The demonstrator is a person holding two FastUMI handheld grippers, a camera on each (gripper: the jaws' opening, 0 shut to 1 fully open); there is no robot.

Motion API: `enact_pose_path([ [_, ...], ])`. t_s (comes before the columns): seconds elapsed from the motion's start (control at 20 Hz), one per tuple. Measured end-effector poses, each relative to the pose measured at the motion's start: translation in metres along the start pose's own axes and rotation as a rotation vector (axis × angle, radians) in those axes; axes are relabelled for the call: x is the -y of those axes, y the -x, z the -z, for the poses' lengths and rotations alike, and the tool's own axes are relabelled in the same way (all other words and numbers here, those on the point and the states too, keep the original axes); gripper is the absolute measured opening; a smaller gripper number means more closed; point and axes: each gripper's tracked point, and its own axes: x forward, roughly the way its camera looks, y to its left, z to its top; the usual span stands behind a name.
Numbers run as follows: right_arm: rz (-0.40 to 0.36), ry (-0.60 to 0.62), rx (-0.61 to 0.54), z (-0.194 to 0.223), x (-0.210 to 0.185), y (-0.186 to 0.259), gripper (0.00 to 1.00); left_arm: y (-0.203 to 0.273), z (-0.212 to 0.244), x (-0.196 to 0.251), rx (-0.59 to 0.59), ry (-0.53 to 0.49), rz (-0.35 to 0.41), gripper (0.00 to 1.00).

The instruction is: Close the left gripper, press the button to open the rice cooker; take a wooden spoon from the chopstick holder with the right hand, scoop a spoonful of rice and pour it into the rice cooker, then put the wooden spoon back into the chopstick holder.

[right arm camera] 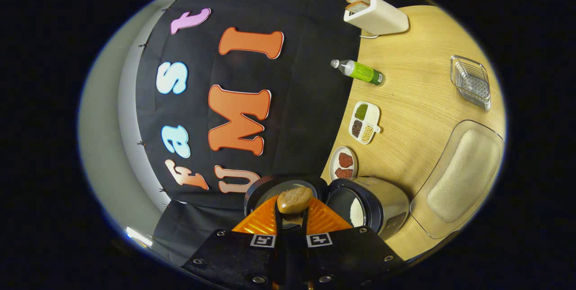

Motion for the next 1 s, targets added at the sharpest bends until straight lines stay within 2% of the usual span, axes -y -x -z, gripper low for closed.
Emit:
enact_pose_path([
  [0.25, -0.011, 0.146, 0.015, 0.005, -0.021, -0.020, 0.11, 0.002, 0.002, -0.015, -0.003, 0.005, -0.029, 0.97],
  [0.55, 0.019, 0.339, 0.018, 0.018, -0.029, -0.039, 0.11, -0.004, 0.005, -0.022, -0.008, -0.003, -0.036, 0.97],
  [1.0, 0.011, 0.554, 0.027, 0.032, -0.045, -0.052, 0.11, -0.011, 0.008, -0.031, -0.015, 0.006, -0.047, 0.97],
])
